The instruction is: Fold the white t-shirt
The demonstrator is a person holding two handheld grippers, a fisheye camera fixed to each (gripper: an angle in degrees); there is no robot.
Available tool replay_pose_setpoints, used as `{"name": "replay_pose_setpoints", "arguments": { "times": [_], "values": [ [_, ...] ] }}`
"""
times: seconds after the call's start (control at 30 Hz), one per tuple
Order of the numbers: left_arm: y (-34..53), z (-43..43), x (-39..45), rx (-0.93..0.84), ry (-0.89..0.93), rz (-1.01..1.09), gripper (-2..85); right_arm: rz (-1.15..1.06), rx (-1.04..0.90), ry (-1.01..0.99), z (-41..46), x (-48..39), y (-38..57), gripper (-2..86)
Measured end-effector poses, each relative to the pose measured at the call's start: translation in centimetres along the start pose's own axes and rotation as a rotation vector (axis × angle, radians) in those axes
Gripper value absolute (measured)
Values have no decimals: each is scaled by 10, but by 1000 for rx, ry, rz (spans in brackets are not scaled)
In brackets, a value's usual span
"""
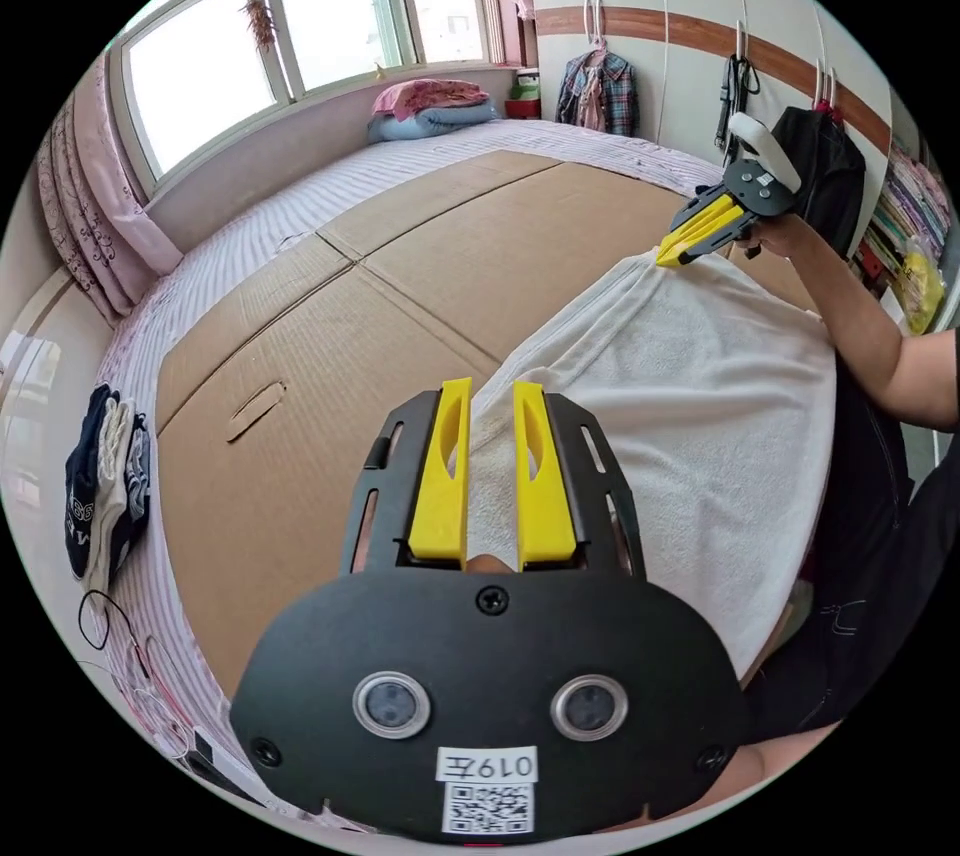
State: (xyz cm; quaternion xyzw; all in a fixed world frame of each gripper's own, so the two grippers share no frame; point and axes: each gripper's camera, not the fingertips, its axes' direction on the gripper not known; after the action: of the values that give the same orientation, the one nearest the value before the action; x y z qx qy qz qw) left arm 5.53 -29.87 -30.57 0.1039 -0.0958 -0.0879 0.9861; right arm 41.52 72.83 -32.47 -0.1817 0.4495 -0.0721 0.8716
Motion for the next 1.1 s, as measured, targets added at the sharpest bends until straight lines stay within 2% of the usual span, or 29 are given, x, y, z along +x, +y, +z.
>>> {"name": "replay_pose_setpoints", "arguments": {
  "times": [0.13,0.27,0.33,0.53,0.77,1.1],
  "values": [
    [7,6,-3,-76,-65,12,50,66,52,12,-27,26,23,10],
    [21,2,-12,-45,39,27,46,99,160,-155,-51,55,48,62],
    [23,3,-15,-13,92,15,46,86,174,-154,-54,56,47,64],
    [22,23,-1,-67,45,74,51,37,78,-121,-42,51,35,63],
    [35,22,-18,-47,50,25,54,82,89,-80,-59,72,44,-2],
    [50,36,-25,-67,43,10,54,113,65,-122,-63,98,49,33]
  ]
}}
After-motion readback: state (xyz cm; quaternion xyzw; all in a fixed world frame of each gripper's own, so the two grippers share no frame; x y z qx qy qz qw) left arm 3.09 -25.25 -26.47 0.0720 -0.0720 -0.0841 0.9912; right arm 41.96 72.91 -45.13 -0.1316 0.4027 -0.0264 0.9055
